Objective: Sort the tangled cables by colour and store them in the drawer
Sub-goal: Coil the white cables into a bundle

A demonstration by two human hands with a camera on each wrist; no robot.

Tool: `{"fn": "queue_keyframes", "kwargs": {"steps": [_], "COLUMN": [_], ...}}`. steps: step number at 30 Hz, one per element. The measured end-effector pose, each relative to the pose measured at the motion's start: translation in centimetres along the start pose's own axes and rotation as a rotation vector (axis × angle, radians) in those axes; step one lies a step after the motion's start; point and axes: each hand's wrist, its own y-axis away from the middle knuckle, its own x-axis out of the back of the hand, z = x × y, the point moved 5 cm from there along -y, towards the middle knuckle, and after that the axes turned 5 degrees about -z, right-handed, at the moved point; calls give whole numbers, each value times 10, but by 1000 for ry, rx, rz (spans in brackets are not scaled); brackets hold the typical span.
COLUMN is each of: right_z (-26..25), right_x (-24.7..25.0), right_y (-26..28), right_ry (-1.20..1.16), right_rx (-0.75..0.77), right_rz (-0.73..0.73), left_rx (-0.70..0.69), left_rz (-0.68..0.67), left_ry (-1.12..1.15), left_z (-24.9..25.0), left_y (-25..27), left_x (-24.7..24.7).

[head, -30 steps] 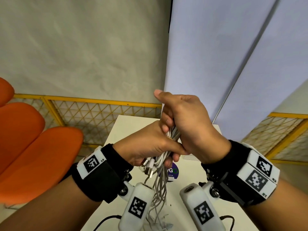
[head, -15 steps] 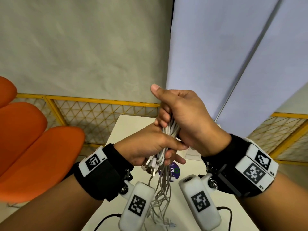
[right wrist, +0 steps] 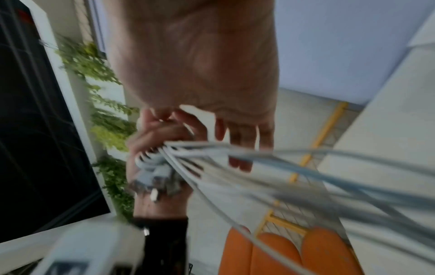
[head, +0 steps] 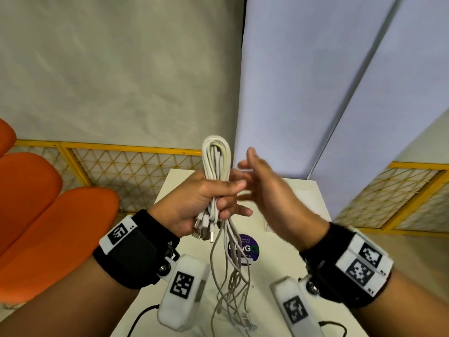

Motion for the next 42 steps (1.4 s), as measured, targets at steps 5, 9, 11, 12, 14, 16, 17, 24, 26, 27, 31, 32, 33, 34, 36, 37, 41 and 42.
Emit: {"fn": "queue_keyframes", "kwargs": {"steps": [5,9,11,12,14,16,17,24,26,27,31,32,33,34,36,37,41,42], "right_z": [42,40,39,38,33,27,24,2,-8,-13,-30,-33,-36,-40,-45,-48,-55,-55], "right_x": [-43,-38,-31,-28,-20,-13,-10,17,22,23,25,24,23,21,18,17,15,14], "right_y": [33,42,41,41,43,46,47,49,49,49,47,46,45,44,43,41,31,30], "right_ry": [-196,-58,49,133,320,445,492,892,1000,1054,1247,1280,1311,1339,1377,1391,1478,1495], "right_rx": [-186,-245,-246,-243,-243,-258,-261,-223,-204,-192,-170,-163,-155,-149,-135,-129,-113,-116], "right_rz": [-382,-391,-388,-397,-428,-456,-468,-579,-596,-608,-648,-655,-656,-657,-664,-668,-601,-589], "left_rx": [-58,-54,-12,10,56,106,130,250,255,257,322,339,352,362,380,387,401,405], "left_rz": [51,79,106,110,100,88,83,57,36,22,-50,-64,-76,-90,-112,-114,-81,-75], "left_ry": [95,235,310,335,362,355,341,15,-112,-176,-428,-480,-529,-577,-674,-710,-754,-754], "left_z": [11,11,6,5,1,-2,-3,-3,-1,-1,-2,-3,-3,-4,-8,-10,-19,-21], "left_y": [-1,-1,0,1,3,4,4,2,2,2,0,0,-1,-1,0,0,1,1], "left_x": [10,19,19,18,16,16,15,15,10,7,-7,-10,-12,-14,-18,-19,-16,-14]}}
